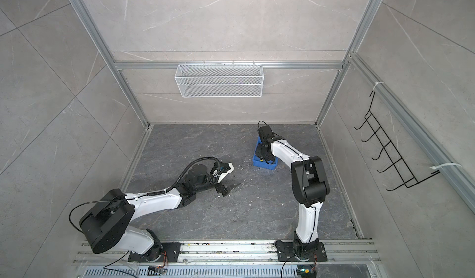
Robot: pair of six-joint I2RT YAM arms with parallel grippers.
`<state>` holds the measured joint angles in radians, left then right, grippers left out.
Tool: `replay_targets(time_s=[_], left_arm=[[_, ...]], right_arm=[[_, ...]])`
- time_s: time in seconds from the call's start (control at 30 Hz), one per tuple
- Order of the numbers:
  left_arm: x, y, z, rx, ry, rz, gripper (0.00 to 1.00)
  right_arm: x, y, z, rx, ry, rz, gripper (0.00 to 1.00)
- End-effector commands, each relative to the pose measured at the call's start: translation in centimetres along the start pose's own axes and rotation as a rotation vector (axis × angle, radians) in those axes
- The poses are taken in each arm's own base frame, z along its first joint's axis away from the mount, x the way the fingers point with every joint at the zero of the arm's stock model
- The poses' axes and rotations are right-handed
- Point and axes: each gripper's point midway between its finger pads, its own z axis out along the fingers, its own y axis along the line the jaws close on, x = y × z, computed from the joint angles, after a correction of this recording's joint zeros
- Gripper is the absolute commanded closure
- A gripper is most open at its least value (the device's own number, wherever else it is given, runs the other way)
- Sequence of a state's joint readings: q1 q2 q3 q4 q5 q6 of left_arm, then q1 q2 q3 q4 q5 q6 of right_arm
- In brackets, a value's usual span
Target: Put the screwdriver in the bin
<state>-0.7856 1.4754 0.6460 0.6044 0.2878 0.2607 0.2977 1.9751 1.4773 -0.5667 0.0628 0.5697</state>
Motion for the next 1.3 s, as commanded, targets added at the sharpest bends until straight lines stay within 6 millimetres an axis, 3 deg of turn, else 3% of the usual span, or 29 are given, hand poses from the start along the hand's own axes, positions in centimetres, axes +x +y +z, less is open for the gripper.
replay_targets(time_s=[0.0,0.2,0.37,0.53,0.6,0.7,0.9,1.1,1.27], left_arm=[[-2.3,0.4,-0.1,-0.019,-0.066,0.012,0.0],[-2.1,0.4,-0.3,-0.02,-0.06,0.014,0.0],[-2.1,0.4,-0.5,-0.026,-0.058,0.016,0.0],[-2.1,0.5,-0.6,-0.034,-0.058,0.017,0.0],[-2.2,0.6,-0.7,-0.037,-0.063,0.012,0.0],[-2.3,0.9,-0.9,-0.057,-0.074,0.012,0.0],[-2.2,1.5,-1.5,-0.105,-0.081,0.026,0.0],[-1.7,2.5,-2.6,-0.16,-0.063,0.025,0.0],[-1.0,4.1,-4.0,-0.211,-0.044,-0.012,0.0]], right_arm=[[0.0,-0.2,1.0,0.017,0.029,0.01,1.0],[0.6,-0.7,2.9,0.044,0.059,0.009,1.0],[0.6,-0.8,3.4,0.049,0.063,0.002,1.0],[0.1,-0.5,2.8,0.037,0.046,-0.015,0.76],[-0.3,-0.4,2.1,0.03,0.029,-0.027,0.63],[-0.8,0.0,0.9,0.012,0.008,-0.056,0.53],[-1.4,0.1,-2.0,-0.017,-0.043,-0.111,0.35],[-1.8,0.4,-5.9,-0.077,-0.132,-0.182,0.26],[-1.7,0.7,-9.6,-0.147,-0.229,-0.273,0.07]])
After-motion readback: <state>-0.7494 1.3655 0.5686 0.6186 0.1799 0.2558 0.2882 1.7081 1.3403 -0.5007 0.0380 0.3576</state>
